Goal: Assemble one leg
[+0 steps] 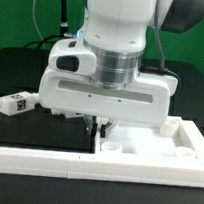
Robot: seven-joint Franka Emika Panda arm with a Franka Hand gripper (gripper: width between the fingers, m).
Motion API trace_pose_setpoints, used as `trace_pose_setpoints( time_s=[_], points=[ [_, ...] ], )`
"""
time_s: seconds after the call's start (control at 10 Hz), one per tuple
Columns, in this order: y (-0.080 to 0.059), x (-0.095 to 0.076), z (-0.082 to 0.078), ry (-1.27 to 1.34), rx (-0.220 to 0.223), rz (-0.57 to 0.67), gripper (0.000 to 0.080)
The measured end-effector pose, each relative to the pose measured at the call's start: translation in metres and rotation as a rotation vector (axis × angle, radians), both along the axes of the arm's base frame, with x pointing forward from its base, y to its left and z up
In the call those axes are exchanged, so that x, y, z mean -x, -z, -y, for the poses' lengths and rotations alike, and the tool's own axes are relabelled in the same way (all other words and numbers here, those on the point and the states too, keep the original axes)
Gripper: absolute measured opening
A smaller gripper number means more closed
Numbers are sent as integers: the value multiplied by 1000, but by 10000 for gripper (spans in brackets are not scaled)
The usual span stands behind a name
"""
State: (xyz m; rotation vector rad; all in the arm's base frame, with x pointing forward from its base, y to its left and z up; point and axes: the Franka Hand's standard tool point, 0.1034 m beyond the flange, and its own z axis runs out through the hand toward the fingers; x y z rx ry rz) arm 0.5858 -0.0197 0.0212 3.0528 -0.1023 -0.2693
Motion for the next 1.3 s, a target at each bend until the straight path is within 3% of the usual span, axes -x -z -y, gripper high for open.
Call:
trace_pose_setpoints(
  time_s=[0.3,0.4,0.5,0.6,0.7,0.9,1.1,1.3],
  points=[
    [-1,0,1,0,0,-13,125],
    [-1,0,1,0,0,-13,324],
    [-1,0,1,0,0,-13,324],
    [-1,0,1,0,0,-13,500],
    [-4,2,2,-19,-8,-13,622],
    [-32,41,5,-24,-43,-27,641],
    [-50,73,9,23,-58,-40,648],
    [-49,76,3,40,-54,-45,648]
  ],
)
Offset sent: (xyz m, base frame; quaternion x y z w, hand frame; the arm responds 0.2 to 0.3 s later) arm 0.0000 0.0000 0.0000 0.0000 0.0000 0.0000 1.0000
